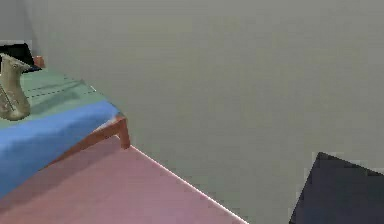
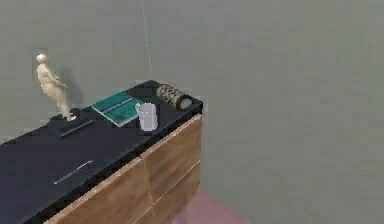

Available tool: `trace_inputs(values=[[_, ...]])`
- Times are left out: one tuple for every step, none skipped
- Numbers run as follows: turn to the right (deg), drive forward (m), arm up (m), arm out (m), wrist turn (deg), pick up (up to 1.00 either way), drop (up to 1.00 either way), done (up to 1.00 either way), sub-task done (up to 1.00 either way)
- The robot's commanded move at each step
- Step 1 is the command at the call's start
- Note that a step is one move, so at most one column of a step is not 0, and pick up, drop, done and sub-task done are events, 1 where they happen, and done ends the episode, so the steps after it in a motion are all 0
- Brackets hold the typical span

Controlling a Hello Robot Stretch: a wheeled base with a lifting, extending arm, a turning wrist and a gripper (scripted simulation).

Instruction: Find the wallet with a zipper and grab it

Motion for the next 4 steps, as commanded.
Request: trace_inputs(values=[[45.0,0.00,0.00,0.00,0.0,0.00,0.00,0.00,0.00],[42.0,0.00,0.00,0.00,0.0,0.00,0.00,0.00,0.00],[0.0,0.35,0.00,0.00,0.0,0.00,0.00,0.00,0.00],[-45.0,0.00,0.00,0.00,0.0,0.00,0.00,0.00,0.00]])
